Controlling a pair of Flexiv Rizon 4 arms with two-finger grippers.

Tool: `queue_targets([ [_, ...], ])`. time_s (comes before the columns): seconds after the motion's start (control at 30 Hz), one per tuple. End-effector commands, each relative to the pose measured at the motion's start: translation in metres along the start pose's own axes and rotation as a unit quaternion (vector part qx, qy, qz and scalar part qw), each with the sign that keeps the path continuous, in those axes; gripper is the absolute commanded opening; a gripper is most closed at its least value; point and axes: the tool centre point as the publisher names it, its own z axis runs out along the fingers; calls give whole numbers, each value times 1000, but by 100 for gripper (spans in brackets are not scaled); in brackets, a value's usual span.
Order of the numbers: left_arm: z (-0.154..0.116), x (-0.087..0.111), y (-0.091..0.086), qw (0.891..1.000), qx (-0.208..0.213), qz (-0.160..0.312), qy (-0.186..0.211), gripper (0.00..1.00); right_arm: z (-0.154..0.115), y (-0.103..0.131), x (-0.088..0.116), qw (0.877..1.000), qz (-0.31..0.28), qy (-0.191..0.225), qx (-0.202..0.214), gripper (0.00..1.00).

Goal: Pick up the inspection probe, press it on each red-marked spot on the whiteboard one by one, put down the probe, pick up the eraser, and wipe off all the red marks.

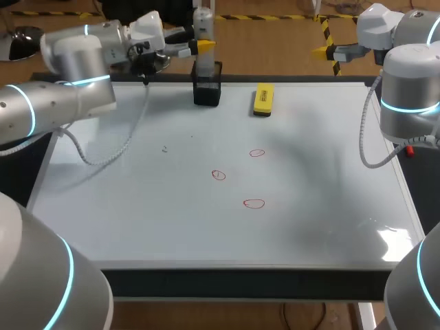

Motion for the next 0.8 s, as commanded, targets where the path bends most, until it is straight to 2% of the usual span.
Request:
queue_targets([
  [0.03, -3, 6, -19, 1000, -5, 4, -11, 0, 0, 0, 0, 1000, 0, 1, 1, 100],
  [0.53, -17, 12, -78, 999, -20, 34, -31, 0, 0, 0, 0, 1000, 0, 1, 1, 100],
  [0.8, -39, 22, -95, 997, -24, 31, -69, 0, 0, 0, 0, 1000, 0, 1, 1, 100],
])
